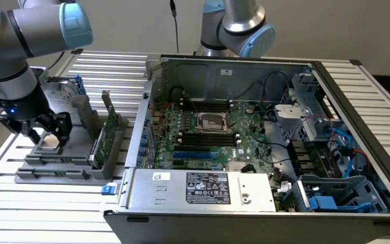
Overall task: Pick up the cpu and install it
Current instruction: 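Pick up the cpu and move it towards the insertion slot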
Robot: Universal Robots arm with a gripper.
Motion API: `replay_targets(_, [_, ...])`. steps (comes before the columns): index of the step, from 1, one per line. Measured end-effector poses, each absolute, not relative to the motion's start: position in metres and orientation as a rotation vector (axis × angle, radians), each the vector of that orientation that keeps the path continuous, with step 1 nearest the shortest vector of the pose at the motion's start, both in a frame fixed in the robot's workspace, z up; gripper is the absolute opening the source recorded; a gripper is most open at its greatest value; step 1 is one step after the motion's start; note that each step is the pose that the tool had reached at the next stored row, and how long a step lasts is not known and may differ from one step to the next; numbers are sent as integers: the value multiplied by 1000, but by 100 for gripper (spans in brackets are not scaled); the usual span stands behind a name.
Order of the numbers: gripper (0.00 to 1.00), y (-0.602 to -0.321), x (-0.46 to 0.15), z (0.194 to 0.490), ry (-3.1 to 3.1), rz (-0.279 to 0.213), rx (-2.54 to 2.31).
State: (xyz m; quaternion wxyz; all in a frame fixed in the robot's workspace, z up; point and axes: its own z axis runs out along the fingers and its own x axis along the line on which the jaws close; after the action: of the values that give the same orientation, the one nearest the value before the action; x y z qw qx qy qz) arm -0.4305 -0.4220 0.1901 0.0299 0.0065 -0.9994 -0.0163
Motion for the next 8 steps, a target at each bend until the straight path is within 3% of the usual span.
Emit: replay_targets(8, [69,-421,-431,188,-3081,-51,18])
